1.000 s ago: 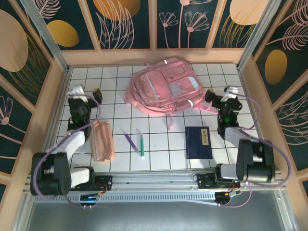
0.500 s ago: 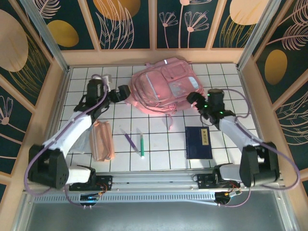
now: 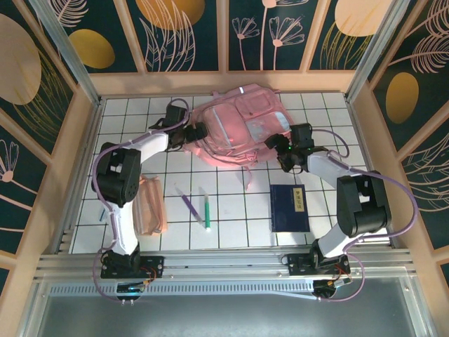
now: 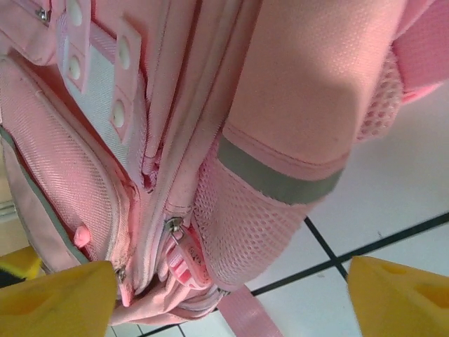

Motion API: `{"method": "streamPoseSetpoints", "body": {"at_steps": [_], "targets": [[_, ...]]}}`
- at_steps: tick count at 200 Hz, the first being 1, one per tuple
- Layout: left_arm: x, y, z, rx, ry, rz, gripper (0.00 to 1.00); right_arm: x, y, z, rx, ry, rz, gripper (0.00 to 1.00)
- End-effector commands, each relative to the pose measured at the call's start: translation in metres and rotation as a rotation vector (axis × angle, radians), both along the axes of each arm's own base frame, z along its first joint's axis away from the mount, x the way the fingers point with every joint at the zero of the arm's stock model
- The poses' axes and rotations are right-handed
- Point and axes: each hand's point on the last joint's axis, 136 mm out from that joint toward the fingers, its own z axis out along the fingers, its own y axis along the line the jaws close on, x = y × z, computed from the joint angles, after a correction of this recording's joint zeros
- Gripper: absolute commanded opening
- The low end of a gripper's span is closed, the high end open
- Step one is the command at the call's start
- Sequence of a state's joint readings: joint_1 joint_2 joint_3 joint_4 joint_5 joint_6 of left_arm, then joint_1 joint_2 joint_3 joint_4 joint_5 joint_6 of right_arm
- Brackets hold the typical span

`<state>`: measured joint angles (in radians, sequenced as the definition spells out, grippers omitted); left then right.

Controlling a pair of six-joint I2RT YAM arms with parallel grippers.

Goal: Pack the student bag

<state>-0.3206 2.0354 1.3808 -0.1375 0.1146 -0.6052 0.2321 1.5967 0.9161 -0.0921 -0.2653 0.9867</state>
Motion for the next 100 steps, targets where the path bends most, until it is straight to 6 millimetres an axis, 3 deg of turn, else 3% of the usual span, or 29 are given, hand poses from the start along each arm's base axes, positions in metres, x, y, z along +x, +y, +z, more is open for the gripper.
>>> {"method": "streamPoseSetpoints", "body": {"at_steps": [1, 19, 45, 69, 85, 100], "targets": [[0.000, -0.006, -0.004, -0.013, 0.023, 0.046, 0.97, 0.006, 0.007, 0.003, 0.055, 0.006, -0.035, 0.82], [-0.012, -0.006, -0.005, 0.018, 0.032, 0.032, 0.95, -0.006, 0.002, -0.004, 0.032, 0.050, -0.089, 0.83], [-0.040, -0.028, 0.038, 0.062, -0.075, -0.100, 0.87, -0.025, 0.002, -0.007, 0.051, 0.078, -0.088, 0.82], [-0.071, -0.054, 0.069, 0.144, -0.148, -0.225, 0.87, -0.029, 0.006, 0.007, 0.026, 0.030, 0.009, 0.66], [-0.091, -0.072, 0.071, 0.169, -0.155, -0.314, 0.87, -0.024, 0.002, 0.015, -0.074, -0.026, 0.095, 0.54], [-0.101, -0.083, 0.067, 0.197, -0.165, -0.365, 0.89, -0.023, -0.002, 0.016, -0.150, -0.047, 0.160, 0.51]]}}
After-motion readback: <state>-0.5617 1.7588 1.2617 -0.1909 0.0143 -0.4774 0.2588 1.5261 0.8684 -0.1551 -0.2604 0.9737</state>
